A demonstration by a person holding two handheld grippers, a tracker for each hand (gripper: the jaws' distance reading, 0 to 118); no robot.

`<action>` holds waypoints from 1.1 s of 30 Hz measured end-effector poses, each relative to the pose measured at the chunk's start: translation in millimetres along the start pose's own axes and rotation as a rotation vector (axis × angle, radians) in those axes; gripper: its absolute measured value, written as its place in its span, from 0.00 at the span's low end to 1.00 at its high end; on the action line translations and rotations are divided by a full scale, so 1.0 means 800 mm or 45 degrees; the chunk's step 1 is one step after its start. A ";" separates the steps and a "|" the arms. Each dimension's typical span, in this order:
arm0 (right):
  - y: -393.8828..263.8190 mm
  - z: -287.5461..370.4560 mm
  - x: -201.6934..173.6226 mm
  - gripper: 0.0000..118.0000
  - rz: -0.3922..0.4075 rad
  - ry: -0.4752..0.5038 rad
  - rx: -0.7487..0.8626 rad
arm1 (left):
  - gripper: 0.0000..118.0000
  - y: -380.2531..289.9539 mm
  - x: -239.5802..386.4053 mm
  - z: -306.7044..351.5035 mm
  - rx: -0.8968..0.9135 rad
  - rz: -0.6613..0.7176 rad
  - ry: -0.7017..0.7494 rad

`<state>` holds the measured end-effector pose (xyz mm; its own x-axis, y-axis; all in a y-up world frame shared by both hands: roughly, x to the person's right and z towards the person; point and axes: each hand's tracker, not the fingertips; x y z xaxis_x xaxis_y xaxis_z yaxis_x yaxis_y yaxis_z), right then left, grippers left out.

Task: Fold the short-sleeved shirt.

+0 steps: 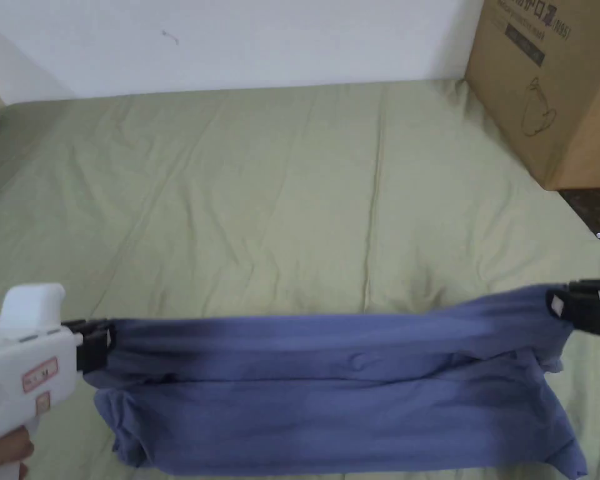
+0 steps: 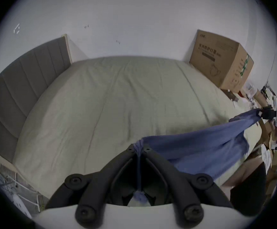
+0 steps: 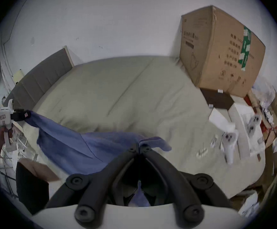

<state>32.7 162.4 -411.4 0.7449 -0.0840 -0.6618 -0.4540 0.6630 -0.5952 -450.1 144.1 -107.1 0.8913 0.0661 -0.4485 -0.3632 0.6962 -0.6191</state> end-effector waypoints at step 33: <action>-0.115 0.089 -0.065 0.79 -0.226 -0.344 0.400 | 0.41 -0.118 -0.017 0.114 0.173 0.311 -0.017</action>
<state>70.9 158.7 -289.9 0.9178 -0.0470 -0.3942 -0.1686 0.8529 -0.4941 -403.1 142.9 16.0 0.7858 0.2525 -0.5645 -0.5287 0.7479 -0.4014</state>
